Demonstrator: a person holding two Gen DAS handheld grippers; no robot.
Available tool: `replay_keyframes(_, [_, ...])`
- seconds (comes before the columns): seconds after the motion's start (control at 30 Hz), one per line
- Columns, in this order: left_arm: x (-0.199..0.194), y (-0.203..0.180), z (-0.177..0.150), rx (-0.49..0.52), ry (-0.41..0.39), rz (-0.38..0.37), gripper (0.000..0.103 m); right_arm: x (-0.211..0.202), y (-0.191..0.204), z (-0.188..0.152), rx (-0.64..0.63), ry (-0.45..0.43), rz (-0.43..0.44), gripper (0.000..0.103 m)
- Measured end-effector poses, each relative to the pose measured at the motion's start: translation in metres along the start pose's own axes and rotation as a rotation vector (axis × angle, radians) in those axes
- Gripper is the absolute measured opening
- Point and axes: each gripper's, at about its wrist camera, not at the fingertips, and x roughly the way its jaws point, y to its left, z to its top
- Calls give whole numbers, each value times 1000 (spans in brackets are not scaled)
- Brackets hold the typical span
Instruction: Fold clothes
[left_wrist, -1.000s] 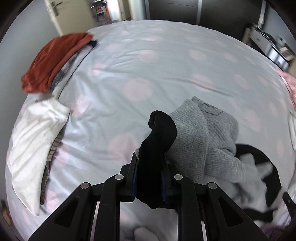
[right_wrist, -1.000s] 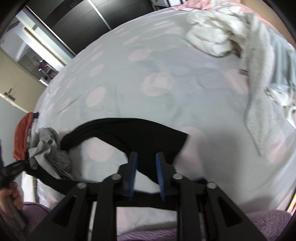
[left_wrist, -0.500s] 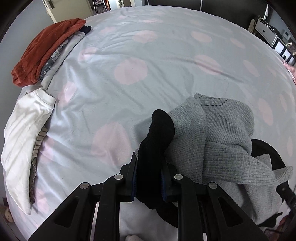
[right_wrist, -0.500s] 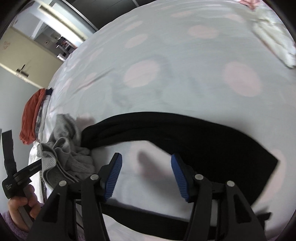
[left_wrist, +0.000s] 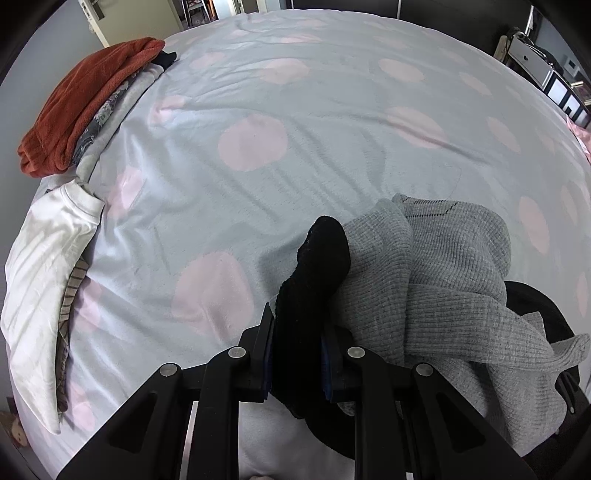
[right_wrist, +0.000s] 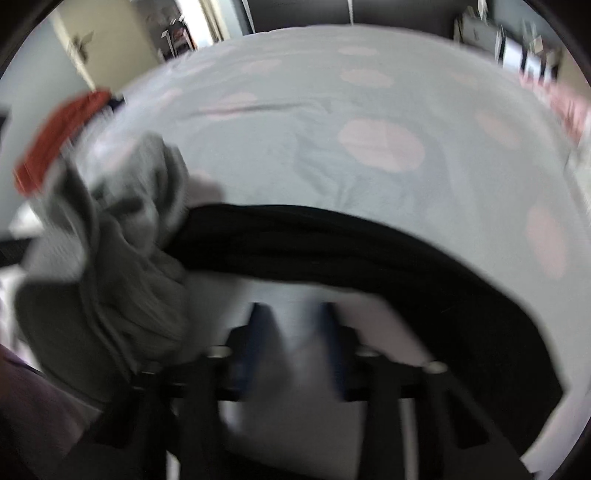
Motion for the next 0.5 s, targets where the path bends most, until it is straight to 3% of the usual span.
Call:
replay_keyframes(0.07, [-1, 0, -1, -3, -1, -2, 20, -2, 1, -1, -5, -16, -12, 5])
replay_keyframes(0.13, [-2, 0, -2, -6, -4, -7, 20, -5, -1, -2, 3, -29, -17, 1])
replay_keyframes(0.23, [-5, 0, -2, -10, -16, -21, 20, -11, -3, -3, 30, -56, -23, 0])
replay_keyframes(0.3, [-8, 1, -3, -17, -31, -38, 21, -19, -5, -4, 33, -90, -118, 0])
replay_keyframes(0.5, [-24, -1, -3, 11, -99, -122, 21, -38, -55, -11, 181, -103, -155, 0])
